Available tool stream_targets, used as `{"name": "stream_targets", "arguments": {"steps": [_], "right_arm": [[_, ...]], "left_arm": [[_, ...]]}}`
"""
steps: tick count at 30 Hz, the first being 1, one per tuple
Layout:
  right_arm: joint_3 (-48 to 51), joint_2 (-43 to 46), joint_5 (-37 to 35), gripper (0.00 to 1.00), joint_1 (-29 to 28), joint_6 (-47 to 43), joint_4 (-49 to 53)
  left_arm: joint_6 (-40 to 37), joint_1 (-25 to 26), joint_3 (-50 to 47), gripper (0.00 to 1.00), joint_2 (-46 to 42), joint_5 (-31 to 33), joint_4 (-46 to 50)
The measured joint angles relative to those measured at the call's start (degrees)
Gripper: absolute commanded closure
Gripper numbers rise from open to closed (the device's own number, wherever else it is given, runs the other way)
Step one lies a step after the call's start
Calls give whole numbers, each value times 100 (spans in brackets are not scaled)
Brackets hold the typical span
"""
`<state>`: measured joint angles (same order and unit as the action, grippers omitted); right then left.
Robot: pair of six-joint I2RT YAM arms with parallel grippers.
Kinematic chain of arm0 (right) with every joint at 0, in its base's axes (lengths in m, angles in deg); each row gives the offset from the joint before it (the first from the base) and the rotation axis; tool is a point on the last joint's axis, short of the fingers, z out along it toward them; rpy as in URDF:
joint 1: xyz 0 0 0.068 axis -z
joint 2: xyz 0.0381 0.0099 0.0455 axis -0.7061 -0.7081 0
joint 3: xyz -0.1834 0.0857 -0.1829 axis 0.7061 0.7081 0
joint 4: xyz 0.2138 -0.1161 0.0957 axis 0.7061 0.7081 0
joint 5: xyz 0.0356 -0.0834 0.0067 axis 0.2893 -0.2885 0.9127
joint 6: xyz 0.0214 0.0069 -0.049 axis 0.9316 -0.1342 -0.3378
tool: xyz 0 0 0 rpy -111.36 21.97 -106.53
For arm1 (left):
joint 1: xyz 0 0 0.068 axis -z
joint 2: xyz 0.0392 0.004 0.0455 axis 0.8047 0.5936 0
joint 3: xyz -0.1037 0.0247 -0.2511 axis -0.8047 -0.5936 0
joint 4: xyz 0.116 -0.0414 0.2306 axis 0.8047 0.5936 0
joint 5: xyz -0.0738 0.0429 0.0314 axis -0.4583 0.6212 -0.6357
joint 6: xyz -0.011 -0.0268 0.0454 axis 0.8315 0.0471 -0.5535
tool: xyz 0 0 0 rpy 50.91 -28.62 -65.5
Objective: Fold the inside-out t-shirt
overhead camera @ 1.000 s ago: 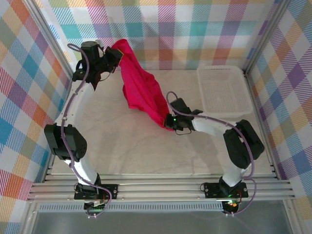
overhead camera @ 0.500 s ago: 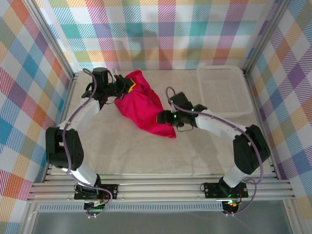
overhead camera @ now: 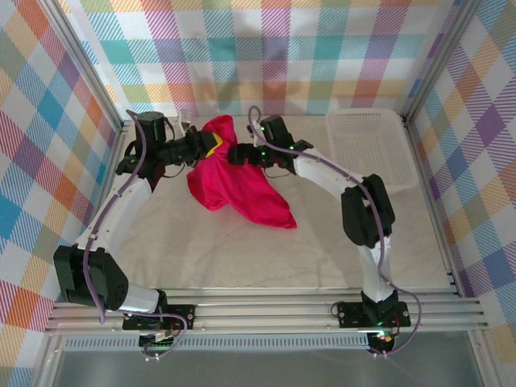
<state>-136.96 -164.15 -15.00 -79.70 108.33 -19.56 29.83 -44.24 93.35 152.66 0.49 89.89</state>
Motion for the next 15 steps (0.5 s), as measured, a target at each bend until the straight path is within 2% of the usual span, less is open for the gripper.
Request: {"name": "stream_targets", "arguments": {"steps": [1,2,4,5,6,11,15], "right_arm": [[-184,-107,96,26,-4,20,-37],[-284,-170,175,41,-4,46,-68],[-396,-214,367,76,-2,118,-179],[-402,-214,439,91,0,151,-212],[-402,-214,520,100,0,177,-280],[-68,-15,400,100,22,214,-289],[831,772,-118,100,256,234,-120]], "left_arm": [[-55,0,0,100,-11,-22,61],[-94,0,0,100,-22,-39,101],[-197,0,0,100,-39,-70,157],[-234,0,0,100,-46,-83,199],[-260,0,0,100,-48,-90,227],[-361,0,0,100,-39,-72,284],[-251,52,175,100,240,26,190]]}}
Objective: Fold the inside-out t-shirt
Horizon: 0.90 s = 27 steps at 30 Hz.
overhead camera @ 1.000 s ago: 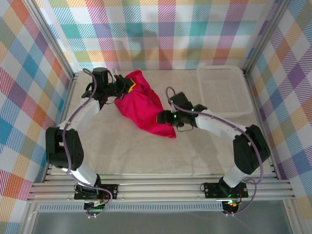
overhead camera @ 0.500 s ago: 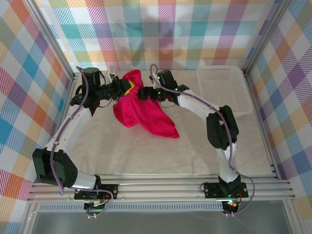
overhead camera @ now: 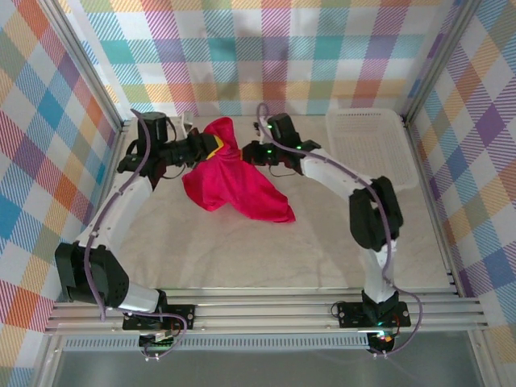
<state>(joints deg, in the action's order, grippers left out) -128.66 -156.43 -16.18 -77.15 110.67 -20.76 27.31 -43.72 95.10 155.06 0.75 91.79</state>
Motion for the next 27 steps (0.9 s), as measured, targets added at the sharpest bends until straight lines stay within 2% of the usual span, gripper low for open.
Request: {"name": "stream_targets", "arguments": {"steps": [5,8,10,13,15,18,20,21,24,27], "right_arm": [[553,1189,-745,100,579,-138,446],[826,1880,-1021,100,656,-221,509],[1233,2334,-1115,100,444,-212,422],[2059,2697,-1119,100,-256,-55,92],[2612,2581,-1023,100,-793,173,-271],[3233,1987,-778,100,-1401,632,-925],[3425,1613,-601,78,-1510,901,-1141],[3484,1513,-555,59,-1515,990,-1095],[3526,1537,-588,50,-1469,992,-898],[3456,1818,-643,48,-1320,918,-726]], "left_arm": [[332,461,1244,100,1150,240,-256],[415,837,2317,100,1910,260,-295],[411,1005,2708,100,2153,262,-299],[352,1139,2656,100,2107,273,-280],[330,1071,2135,100,1853,332,-374],[345,748,756,100,1263,363,-516],[348,505,-162,100,968,411,-546],[343,393,-608,100,846,444,-627],[317,179,-1698,100,492,553,-824],[243,188,-2472,100,129,564,-1034]]}}
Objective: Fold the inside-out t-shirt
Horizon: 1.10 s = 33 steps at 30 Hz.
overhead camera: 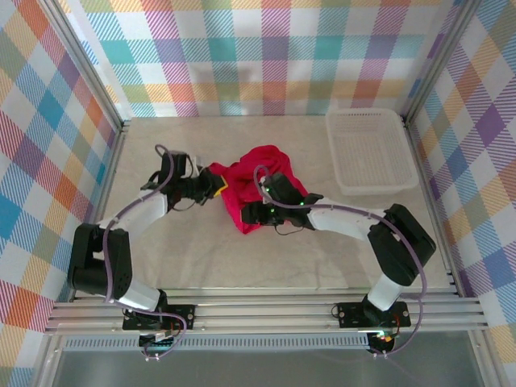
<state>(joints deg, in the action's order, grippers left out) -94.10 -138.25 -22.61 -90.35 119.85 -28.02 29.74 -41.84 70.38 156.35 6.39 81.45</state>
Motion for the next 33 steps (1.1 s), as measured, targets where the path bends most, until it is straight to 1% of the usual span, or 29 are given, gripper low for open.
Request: {"name": "stream_targets", "arguments": {"steps": [2,4,6,9,13,16,20,21,22,23,25,27,30,33], "right_arm": [[-155,144,-28,47,184,-98,186],[-494,138,-57,43,431,-221,446],[-1056,-50,-101,40,704,-415,815],[-2203,-723,-234,35,946,-741,1370],[-3536,-1794,-372,30,968,-1113,2002],[-4308,-2538,-442,30,935,-1357,2509],[-4828,-3136,-404,27,907,-1552,2900],[-4940,-3248,-385,29,907,-1582,3023],[-5066,-3348,-374,35,907,-1604,3136],[-5202,-3453,-358,46,909,-1615,3228],[-5394,-3611,-286,83,957,-1609,3314],[-5392,-3615,-142,99,1021,-1547,3388],[-5165,-3335,127,100,1274,-1375,3405],[-4953,-2688,363,100,1716,-1270,3547]], "left_arm": [[-57,13,-372,100,-223,0,-133],[-96,13,-619,100,-393,24,-208],[-151,13,-778,100,-511,46,-297],[-225,13,-850,100,-612,72,-308],[-291,13,-855,100,-671,105,-308],[-334,13,-857,100,-699,111,-304],[-374,13,-857,100,-758,149,-297],[-385,13,-857,100,-778,151,-295],[-400,13,-857,100,-796,151,-293],[-422,13,-857,100,-804,153,-282],[-496,11,-855,100,-826,153,-201],[-579,2,-844,100,-859,151,-68],[-809,-72,-704,100,-942,151,350],[-1097,-258,-378,100,-1064,146,800]]}}
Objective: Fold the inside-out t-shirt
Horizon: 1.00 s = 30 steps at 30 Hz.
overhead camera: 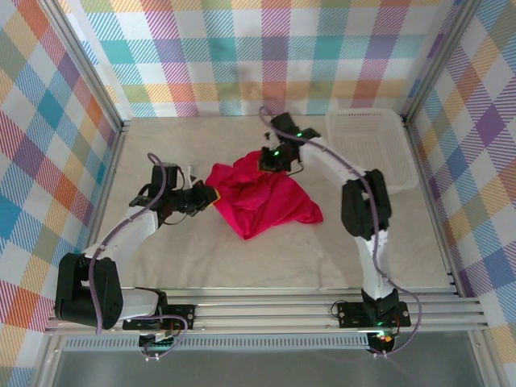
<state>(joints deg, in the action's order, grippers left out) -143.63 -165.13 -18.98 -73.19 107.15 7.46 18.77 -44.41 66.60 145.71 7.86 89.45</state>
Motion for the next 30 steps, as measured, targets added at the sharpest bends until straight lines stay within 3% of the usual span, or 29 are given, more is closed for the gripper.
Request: {"name": "stream_targets", "arguments": {"steps": [5,12,21,26,30], "right_arm": [[-76,1488,544,100,557,72,302],[-205,2800,1617,100,570,361,730],[-455,2981,2293,100,658,844,970],[-103,3171,2164,100,780,846,791],[203,2262,1679,100,907,728,586]], "left_arm": [[-299,-236,540,100,-90,-79,286],[-588,-236,1075,100,-13,-439,396],[-1043,-236,1644,100,116,-1268,944],[-1397,-236,1941,97,258,-1248,1292],[-1388,-236,1858,94,1045,-1156,1266]]}}
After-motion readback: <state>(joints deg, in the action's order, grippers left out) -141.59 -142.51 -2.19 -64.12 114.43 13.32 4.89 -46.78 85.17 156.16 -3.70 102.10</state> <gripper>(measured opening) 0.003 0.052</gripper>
